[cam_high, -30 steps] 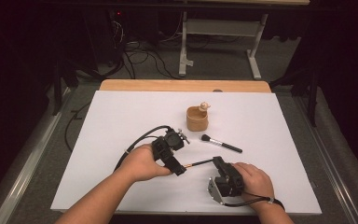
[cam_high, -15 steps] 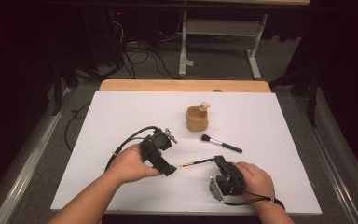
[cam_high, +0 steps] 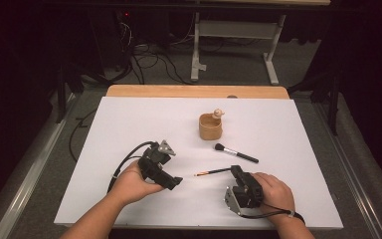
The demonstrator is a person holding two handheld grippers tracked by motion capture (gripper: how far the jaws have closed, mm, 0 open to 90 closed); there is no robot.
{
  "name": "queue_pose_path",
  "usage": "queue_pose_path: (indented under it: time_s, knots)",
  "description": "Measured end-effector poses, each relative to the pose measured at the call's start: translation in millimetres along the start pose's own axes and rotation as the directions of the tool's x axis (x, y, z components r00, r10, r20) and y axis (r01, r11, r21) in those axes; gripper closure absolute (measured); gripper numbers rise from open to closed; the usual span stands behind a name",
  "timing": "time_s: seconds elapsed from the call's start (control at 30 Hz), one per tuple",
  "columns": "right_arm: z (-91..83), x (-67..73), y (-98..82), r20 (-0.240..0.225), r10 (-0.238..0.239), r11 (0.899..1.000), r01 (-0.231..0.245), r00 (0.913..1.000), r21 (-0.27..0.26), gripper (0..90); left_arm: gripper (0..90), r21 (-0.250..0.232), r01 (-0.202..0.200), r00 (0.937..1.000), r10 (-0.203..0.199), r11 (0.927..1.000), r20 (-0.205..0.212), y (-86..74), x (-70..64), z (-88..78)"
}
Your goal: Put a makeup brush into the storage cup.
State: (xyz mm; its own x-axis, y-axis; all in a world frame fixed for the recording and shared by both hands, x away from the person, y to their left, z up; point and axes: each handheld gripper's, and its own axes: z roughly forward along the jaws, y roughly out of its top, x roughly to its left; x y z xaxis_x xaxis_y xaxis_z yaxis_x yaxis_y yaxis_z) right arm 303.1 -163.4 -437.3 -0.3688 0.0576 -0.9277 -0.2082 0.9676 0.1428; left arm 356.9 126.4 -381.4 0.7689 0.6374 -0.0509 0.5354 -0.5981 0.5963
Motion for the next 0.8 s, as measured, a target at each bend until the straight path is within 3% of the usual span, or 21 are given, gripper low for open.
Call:
queue_pose_path:
  time_s: [0.17,0.3,0.43,0.53,0.73,0.8]
  knots:
    - [-0.2,-0.1,-0.5,-0.003,0.014,1.0,-0.014,0.9999,0.002,87.3,6.6,-0.066,0.038,0.999,-0.039,0.9971,-0.021,-11.9,4.0,1.2]
    - [-0.4,-0.4,-0.4,-0.004,0.021,1.0,-0.021,0.9998,0.004,87.3,6.5,-0.135,0.059,0.9975,-0.064,0.9891,-0.031,-23.3,4.3,4.1]
    - [-0.7,-1.2,-1.0,-0.005,0.032,0.999,-0.032,0.9995,0.002,87.3,6.5,-0.21,0.076,0.9956,-0.086,0.9748,-0.037,-34.8,1.3,8.2]
    - [-0.6,-0.7,-1.5,-0.012,0.044,0.999,-0.044,0.999,0.002,87.3,6.7,-0.245,0.086,0.9941,-0.099,0.9658,-0.043,-41.4,0.2,10.7]
    - [0.3,-1.0,-1.2,-0.02,0.054,0.999,-0.054,0.9984,-0.007,87.3,6.4,-0.321,0.121,0.9883,-0.144,0.9393,-0.05,-52.6,2.8,16.3]
    - [-0.1,-1.2,-1.3,-0.03,0.08,0.997,-0.08,0.9964,-0.006,87.3,6.4,-0.336,0.127,0.9873,-0.151,0.9332,-0.048,-54.9,3.3,17.4]
